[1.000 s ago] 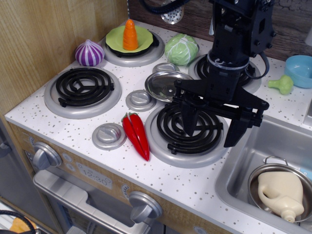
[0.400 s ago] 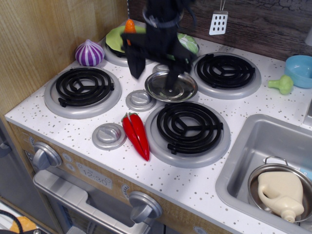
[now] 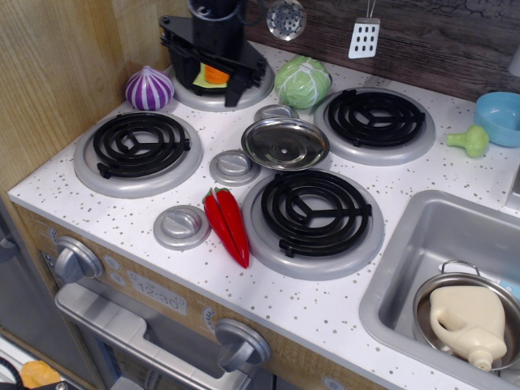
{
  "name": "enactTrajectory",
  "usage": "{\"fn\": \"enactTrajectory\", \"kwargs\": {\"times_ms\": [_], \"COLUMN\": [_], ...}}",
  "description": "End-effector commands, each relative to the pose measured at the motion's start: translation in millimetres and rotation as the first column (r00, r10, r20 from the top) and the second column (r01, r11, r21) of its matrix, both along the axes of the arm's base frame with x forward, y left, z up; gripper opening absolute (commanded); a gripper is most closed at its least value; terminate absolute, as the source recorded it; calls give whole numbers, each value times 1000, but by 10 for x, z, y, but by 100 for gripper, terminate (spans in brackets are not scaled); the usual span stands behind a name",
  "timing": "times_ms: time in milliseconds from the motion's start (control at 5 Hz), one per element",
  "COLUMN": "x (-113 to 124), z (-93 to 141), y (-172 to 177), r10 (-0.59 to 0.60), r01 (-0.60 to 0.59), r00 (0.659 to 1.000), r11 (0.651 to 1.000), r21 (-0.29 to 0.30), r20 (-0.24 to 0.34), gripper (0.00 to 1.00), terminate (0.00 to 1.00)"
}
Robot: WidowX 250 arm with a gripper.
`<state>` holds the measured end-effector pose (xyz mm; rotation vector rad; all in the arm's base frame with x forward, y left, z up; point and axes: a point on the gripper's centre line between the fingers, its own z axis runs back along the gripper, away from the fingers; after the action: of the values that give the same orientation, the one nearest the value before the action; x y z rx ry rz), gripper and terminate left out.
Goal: Take carrot off plate
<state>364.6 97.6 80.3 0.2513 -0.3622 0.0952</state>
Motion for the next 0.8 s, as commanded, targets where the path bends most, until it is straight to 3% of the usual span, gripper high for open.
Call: {"fn": "enactTrajectory", "kwargs": {"times_ms": [0,600], "x": [342,747], "z": [49,151], "y": [246,585], "r10": [-42,-120], "r01": [30,94], "r00": [986,958], "r11": [996,989], "r21": [80,110], "r20": [159,262], "gripper": [100,100], "terminate": [0,0]}}
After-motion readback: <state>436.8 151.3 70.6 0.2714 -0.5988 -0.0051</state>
